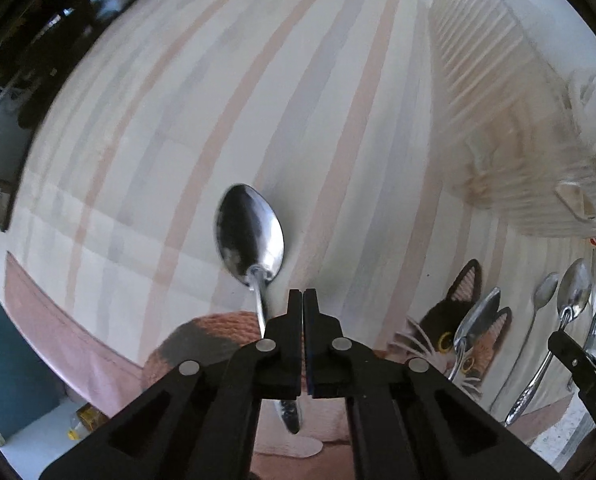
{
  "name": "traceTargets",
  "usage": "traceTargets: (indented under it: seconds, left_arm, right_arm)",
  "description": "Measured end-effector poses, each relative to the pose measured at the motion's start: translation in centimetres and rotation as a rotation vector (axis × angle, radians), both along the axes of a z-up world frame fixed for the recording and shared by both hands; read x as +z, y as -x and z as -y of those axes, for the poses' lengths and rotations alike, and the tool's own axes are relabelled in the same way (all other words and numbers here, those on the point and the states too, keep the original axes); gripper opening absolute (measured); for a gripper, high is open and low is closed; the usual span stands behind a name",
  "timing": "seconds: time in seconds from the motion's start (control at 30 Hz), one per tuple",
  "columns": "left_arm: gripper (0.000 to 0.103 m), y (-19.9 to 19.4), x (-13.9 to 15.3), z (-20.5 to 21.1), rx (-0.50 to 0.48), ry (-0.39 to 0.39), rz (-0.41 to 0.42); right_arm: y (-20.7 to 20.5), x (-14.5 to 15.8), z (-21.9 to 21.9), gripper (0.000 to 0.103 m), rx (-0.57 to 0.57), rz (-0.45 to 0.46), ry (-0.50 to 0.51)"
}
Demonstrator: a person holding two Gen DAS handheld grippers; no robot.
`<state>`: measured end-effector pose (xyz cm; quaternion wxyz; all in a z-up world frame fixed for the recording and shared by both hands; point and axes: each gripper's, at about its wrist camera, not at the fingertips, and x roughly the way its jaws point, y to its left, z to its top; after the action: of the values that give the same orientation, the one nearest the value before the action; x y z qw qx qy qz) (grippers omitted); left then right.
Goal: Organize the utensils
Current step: 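Carry both spoons into the clear basket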
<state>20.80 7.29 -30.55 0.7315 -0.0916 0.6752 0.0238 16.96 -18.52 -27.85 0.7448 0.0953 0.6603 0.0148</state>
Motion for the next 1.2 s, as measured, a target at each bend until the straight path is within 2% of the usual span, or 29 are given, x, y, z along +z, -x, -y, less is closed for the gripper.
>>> traceTargets:
  seconds: [0.17,0.23,0.27,0.33,0.47,0.57,0.6,0.63,0.8,0.9,1.03,1.2]
  left_arm:
    - [0.003,0.6,2.4,-2.2,0.055,0.058,0.043]
    - [0.009,0.7,1.3,-3.0,0.075,0.083,-0.007]
    - [0.017,0.8,0.8,-3.2,0.077,0.078,-0.033]
    - [0.021,1.0,-0.7,-3.2,0.069,0.062,-0.090]
    - [0.028,0.3,-0.3,-1.8,0.043,0.049,-0.062]
    - [0.026,-0.6,0.1,-0.7,0.038,0.001,-0.019]
    - [0.010,-1.2,0.2,0.1,0.031,-0.019,-0.011]
    - [0.003,-1.6,0.3,0.5,0.010,-0.041,-0.003]
    - [0.003,-3.0,1.4,1.8,-0.032,-0.054,0.025]
    - [0.003,-1.7,2.9,1.6,-0.028,-0.049,0.054]
    - [0.003,-0.4,5.7,0.9,-0.028,-0.051,0.101]
    - [0.003,0.4,10.6,1.3,-0.026,-0.063,0.193]
  right_arm:
    - [0.0,0.1,0.1,0.003,-0.005,0.005,-0.010]
    - [0.0,0.2,0.2,0.003,-0.007,0.005,-0.015]
    - [0.0,0.1,0.2,0.003,-0.008,0.005,-0.018]
    - [0.0,0.0,0.3,0.003,-0.009,0.002,-0.020]
    - [0.0,-0.1,0.5,0.003,-0.009,-0.005,-0.006]
    - [0.0,-0.3,0.7,0.003,-0.017,-0.008,0.006]
    - [0.0,-0.3,0.8,0.003,-0.020,-0.009,0.009]
    - [0.1,-0.3,0.9,0.003,-0.023,-0.009,0.010]
    - [0.4,-0.1,1.2,0.003,-0.033,-0.003,0.015]
    - [0.7,0.2,1.5,0.003,-0.046,0.006,0.009]
    - [0.7,0.8,1.8,0.003,-0.049,0.017,-0.002]
    - [0.6,2.2,1.9,0.003,-0.039,0.051,-0.019]
